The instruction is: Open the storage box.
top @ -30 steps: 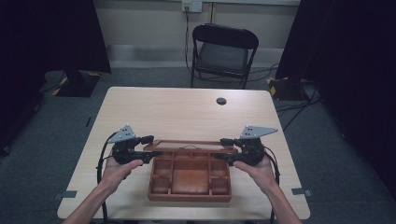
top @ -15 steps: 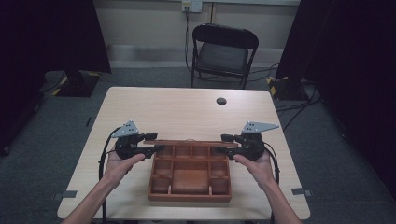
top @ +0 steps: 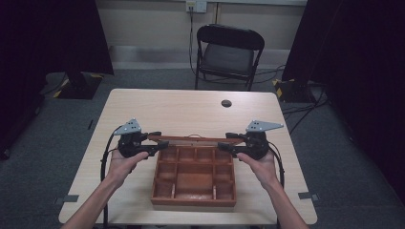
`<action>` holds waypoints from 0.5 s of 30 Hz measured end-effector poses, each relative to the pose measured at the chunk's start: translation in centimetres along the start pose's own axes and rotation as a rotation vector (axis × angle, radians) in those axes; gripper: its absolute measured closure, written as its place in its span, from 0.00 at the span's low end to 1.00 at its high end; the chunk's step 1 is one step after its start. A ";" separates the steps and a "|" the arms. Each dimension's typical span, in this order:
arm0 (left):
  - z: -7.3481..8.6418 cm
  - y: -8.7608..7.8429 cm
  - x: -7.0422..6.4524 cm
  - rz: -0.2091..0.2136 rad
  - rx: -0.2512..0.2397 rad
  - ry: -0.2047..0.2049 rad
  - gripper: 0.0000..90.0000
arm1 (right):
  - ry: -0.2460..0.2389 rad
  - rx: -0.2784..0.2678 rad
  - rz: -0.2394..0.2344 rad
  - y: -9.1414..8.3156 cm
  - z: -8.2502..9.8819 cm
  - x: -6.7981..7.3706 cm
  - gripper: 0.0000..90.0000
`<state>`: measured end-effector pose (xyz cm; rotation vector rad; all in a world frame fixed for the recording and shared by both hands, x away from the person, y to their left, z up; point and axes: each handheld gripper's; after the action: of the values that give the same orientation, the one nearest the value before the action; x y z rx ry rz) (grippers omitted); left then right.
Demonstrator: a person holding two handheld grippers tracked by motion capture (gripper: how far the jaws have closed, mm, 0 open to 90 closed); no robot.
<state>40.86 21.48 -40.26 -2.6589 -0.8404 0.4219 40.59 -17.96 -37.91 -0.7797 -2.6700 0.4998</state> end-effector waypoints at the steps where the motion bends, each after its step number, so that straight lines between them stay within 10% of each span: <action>1: 0.0 0.1 0.1 -0.001 -0.004 -0.007 0.48 | 0.008 0.001 -0.003 0.1 0.1 -0.2 0.47; 15: 0.3 1.3 1.1 -0.013 -0.008 -0.027 0.50 | 0.034 -0.028 0.011 0.9 0.0 -1.2 0.47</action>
<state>42.25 21.18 -41.27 -2.6589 -0.8688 0.4538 41.98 -17.89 -38.55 -0.8039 -2.6479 0.4494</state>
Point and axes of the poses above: each handheld gripper's, and its own axes: y roughly forward along the jaws, z roughly out of its underside, x roughly to its left
